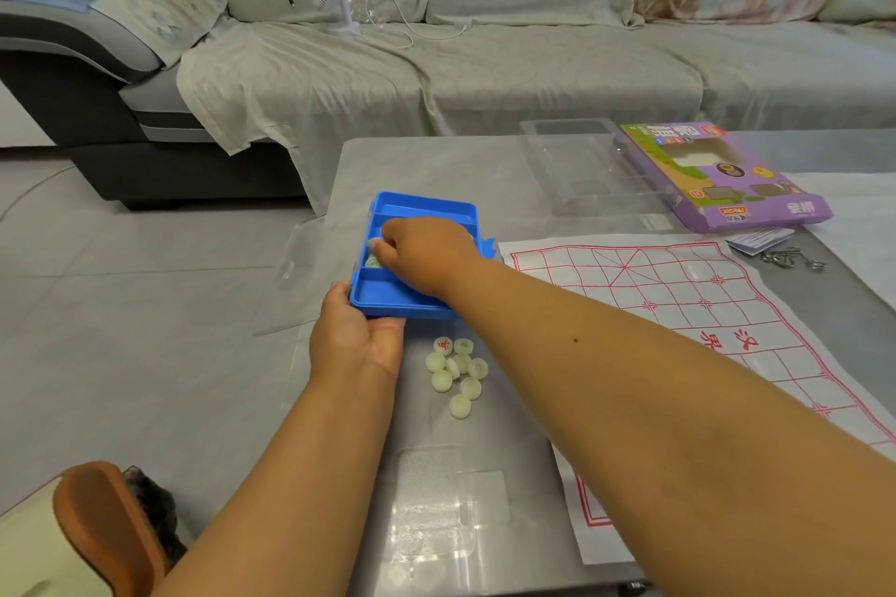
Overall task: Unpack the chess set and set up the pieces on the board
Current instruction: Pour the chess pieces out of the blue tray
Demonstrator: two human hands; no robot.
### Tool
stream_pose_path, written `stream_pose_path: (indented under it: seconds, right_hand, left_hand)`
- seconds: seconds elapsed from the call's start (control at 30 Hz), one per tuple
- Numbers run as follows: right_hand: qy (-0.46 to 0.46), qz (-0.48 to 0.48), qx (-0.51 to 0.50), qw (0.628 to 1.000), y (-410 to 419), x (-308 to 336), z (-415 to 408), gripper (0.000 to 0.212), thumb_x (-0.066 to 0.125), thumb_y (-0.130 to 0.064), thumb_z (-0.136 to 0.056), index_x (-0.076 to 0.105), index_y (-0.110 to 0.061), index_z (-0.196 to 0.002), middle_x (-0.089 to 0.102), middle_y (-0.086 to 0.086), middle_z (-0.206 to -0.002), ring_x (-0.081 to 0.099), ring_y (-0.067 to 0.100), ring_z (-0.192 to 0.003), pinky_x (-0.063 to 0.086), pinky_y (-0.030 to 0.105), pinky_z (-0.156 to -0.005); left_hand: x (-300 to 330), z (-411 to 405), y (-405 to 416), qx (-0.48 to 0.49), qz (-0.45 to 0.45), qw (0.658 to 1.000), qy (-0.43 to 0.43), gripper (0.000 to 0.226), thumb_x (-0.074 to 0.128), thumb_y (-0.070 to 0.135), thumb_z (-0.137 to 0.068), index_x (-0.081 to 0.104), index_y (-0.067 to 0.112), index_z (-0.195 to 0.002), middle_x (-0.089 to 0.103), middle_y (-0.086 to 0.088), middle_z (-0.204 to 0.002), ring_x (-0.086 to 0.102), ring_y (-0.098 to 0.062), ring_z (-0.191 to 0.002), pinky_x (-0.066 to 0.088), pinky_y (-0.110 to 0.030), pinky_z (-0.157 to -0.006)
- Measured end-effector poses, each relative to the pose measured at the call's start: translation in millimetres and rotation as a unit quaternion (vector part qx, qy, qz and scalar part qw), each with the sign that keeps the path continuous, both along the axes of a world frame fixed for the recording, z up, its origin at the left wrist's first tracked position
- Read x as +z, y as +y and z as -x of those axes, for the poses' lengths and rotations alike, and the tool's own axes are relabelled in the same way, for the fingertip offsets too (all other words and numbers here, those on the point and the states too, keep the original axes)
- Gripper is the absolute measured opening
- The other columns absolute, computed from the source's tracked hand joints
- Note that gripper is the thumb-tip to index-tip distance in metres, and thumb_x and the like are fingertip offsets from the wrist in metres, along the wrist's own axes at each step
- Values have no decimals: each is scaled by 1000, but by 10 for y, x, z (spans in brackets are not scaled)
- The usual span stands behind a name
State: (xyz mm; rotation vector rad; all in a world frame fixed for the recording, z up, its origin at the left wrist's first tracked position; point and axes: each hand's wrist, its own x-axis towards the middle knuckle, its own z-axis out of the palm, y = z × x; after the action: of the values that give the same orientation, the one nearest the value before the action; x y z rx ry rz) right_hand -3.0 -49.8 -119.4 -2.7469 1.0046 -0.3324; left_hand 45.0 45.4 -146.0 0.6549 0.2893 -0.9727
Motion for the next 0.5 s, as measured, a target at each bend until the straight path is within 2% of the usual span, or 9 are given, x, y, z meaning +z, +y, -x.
stream_pose_path:
  seconds: [0.13, 0.27, 0.37, 0.5]
  right_hand:
    - [-35, -19, -8, 999, -33, 10, 23, 40, 40, -36, -97, 34, -22, -60, 41, -5, -60, 45, 18, -65, 29, 30, -56]
    - [-86, -68, -54, 993, -95, 23, 49, 41, 46, -33, -96, 29, -20, -60, 38, -4, -59, 39, 18, -64, 25, 28, -51]
    - [-110, -83, -64, 988, -110, 48, 85, 39, 50, -31, -94, 33, -16, -62, 40, -1, -59, 39, 18, -64, 28, 30, -57]
    - [-254, -82, -114, 957, -122, 199, 159, 41, 52, -28, -93, 31, -20, -58, 38, -5, -54, 36, 15, -56, 25, 30, -52]
  left_hand:
    - [22, 29, -7, 2, -5, 1000, 1, 19, 44, 17, -98, 56, 5, -107, 63, -17, -111, 65, -25, -100, 52, -48, -92]
    - [6, 18, -9, 4, -5, 1000, -11, 21, 45, 16, -98, 57, 5, -111, 66, -17, -111, 67, -26, -99, 53, -48, -90]
    - [-10, 10, -10, 9, -13, 1000, -14, 21, 45, 17, -99, 58, 6, -112, 67, -16, -109, 68, -26, -97, 54, -48, -89]
    - [-20, -34, 6, 23, -26, 999, -15, 19, 45, 15, -98, 60, 8, -108, 69, -14, -105, 70, -24, -94, 58, -44, -81]
